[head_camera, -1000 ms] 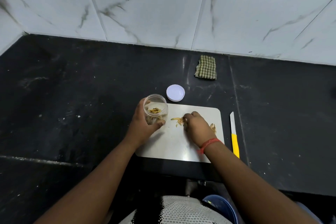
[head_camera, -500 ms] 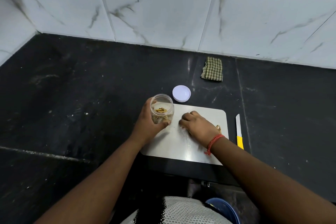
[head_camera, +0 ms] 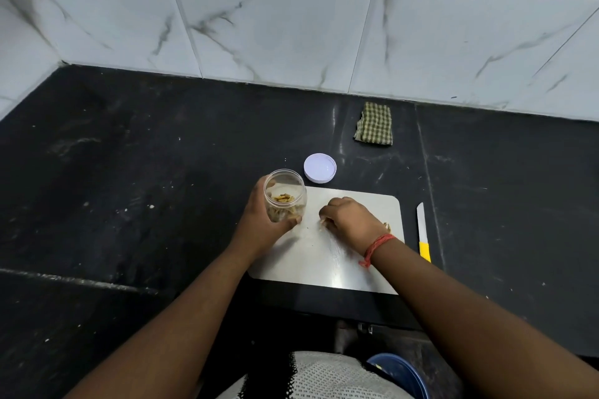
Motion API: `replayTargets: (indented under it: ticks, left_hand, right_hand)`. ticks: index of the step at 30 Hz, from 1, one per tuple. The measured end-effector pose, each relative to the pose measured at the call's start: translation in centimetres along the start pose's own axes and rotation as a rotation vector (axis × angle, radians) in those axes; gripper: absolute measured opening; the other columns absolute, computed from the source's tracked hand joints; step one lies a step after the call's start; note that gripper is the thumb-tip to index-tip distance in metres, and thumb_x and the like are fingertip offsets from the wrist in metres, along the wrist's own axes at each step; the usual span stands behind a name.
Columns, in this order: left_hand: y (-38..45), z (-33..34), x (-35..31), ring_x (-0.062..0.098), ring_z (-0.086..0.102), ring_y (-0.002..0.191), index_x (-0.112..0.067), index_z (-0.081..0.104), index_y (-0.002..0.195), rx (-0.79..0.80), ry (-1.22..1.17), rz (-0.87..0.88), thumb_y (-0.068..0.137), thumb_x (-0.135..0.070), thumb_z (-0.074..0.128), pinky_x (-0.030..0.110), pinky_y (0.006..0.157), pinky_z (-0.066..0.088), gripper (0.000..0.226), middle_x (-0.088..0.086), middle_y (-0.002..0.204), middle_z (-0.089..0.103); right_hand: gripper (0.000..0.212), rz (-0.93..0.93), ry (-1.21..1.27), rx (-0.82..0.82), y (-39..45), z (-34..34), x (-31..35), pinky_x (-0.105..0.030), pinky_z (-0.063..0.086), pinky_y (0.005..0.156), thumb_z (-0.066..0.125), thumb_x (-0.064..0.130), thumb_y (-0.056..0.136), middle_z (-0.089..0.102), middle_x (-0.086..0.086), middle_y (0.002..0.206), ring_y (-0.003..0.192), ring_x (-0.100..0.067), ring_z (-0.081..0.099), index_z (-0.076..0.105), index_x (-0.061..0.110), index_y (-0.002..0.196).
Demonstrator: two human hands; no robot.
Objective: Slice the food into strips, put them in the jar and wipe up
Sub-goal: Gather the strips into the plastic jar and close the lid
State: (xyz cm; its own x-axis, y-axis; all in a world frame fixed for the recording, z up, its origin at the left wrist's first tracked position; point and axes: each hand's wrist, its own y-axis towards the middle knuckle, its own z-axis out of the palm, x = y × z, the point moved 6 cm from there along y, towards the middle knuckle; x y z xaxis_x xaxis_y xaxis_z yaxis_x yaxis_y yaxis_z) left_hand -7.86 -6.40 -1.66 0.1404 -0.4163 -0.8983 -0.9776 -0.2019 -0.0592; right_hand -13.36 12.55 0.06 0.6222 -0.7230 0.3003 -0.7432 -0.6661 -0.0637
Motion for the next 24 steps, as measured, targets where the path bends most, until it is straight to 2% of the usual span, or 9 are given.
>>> replayTargets:
  ticks: [4, 8, 11, 13, 15, 17, 19, 22, 24]
  left_hand:
    - [0.0, -0.1, -0.1, 0.005, 0.045, 0.132, -0.042, 0.026, 0.148, 0.001, -0.009, 0.000, 0.066, -0.043, 0.089, 0.036, 0.112, 0.041, 0.103, -0.015, 0.145, 0.042]
    - [-0.1, 0.0, -0.2, 0.005, 0.046, 0.131, -0.041, 0.027, 0.148, 0.002, -0.012, 0.003, 0.066, -0.042, 0.089, 0.036, 0.111, 0.042, 0.103, -0.016, 0.144, 0.043]
    - [0.0, 0.0, -0.3, 0.003, 0.046, 0.130, -0.041, 0.030, 0.147, -0.006, -0.021, 0.017, 0.064, -0.044, 0.089, 0.038, 0.110, 0.043, 0.101, -0.016, 0.142, 0.044]
    - [0.0, -0.1, -0.5, 0.004, 0.046, 0.131, -0.039, 0.030, 0.147, -0.004, -0.024, 0.030, 0.064, -0.043, 0.089, 0.039, 0.110, 0.044, 0.102, -0.013, 0.143, 0.044]
    - [0.1, -0.1, -0.7, 0.003, 0.047, 0.131, -0.038, 0.029, 0.149, 0.007, -0.032, 0.043, 0.065, -0.045, 0.088, 0.038, 0.109, 0.045, 0.103, -0.012, 0.144, 0.044]
    - [0.0, -0.1, -0.7, 0.001, 0.049, 0.129, -0.040, 0.028, 0.149, 0.022, -0.048, 0.036, 0.068, -0.042, 0.089, 0.036, 0.107, 0.047, 0.102, -0.014, 0.144, 0.045]
    - [0.0, 0.0, -0.8, 0.002, 0.050, 0.128, -0.039, 0.026, 0.150, 0.025, -0.049, 0.028, 0.071, -0.037, 0.089, 0.034, 0.107, 0.047, 0.101, -0.013, 0.145, 0.044]
    - [0.0, 0.0, -0.8, 0.006, 0.049, 0.129, -0.035, 0.024, 0.152, 0.022, -0.043, 0.022, 0.073, -0.035, 0.089, 0.032, 0.106, 0.046, 0.102, -0.010, 0.147, 0.043]
    - [0.0, 0.1, -0.7, 0.004, 0.049, 0.128, -0.034, 0.024, 0.152, 0.018, -0.041, 0.026, 0.074, -0.034, 0.088, 0.028, 0.104, 0.046, 0.101, -0.011, 0.146, 0.042]
  right_hand:
    - [0.015, 0.313, 0.548, -0.148, -0.4, -1.5, -2.3, -0.013, 0.043, 0.072, 0.066, -0.004, 0.078, 0.066, 0.000, 0.079, 0.076, -0.013, 0.059, 0.073, 0.010, 0.081]
    - [0.011, 0.434, 0.967, -0.217, 0.2, -4.6, -2.3, -0.030, 0.052, 0.078, 0.069, -0.003, 0.082, 0.070, -0.004, 0.074, 0.070, -0.012, 0.061, 0.073, 0.007, 0.085]
    - [0.004, 0.352, 1.037, -0.246, 1.7, -8.3, 0.1, -0.026, 0.052, 0.073, 0.074, 0.006, 0.083, 0.068, -0.005, 0.074, 0.068, -0.010, 0.061, 0.073, 0.008, 0.086]
    - [0.007, 0.245, 0.958, -0.230, 3.1, -10.3, 2.4, -0.018, 0.052, 0.071, 0.075, 0.009, 0.083, 0.069, -0.005, 0.076, 0.068, -0.006, 0.062, 0.074, 0.011, 0.089]
    - [0.011, 0.108, 0.674, -0.216, 4.6, -11.2, 4.6, -0.013, 0.050, 0.072, 0.074, 0.009, 0.083, 0.069, 0.005, 0.079, 0.069, 0.002, 0.061, 0.075, 0.015, 0.092]
    - [0.020, -0.036, 0.308, -0.136, 6.0, -10.5, 6.5, -0.019, 0.051, 0.079, 0.067, 0.006, 0.084, 0.071, 0.008, 0.089, 0.082, -0.003, 0.064, 0.075, 0.019, 0.097]
    - [0.033, -0.114, 0.062, -0.034, 6.8, -9.1, 7.6, -0.029, 0.053, 0.084, 0.061, 0.001, 0.085, 0.071, 0.005, 0.103, 0.095, -0.016, 0.064, 0.073, 0.022, 0.106]
    - [0.042, -0.157, -0.078, -0.021, 7.1, -8.6, 8.3, -0.030, 0.052, 0.085, 0.059, -0.002, 0.084, 0.067, 0.002, 0.114, 0.104, -0.020, 0.061, 0.068, 0.023, 0.116]
    - [0.038, -0.168, -0.059, -0.037, 7.0, -8.5, 8.3, -0.027, 0.051, 0.081, 0.059, -0.004, 0.084, 0.066, 0.000, 0.111, 0.100, -0.020, 0.061, 0.069, 0.019, 0.112]
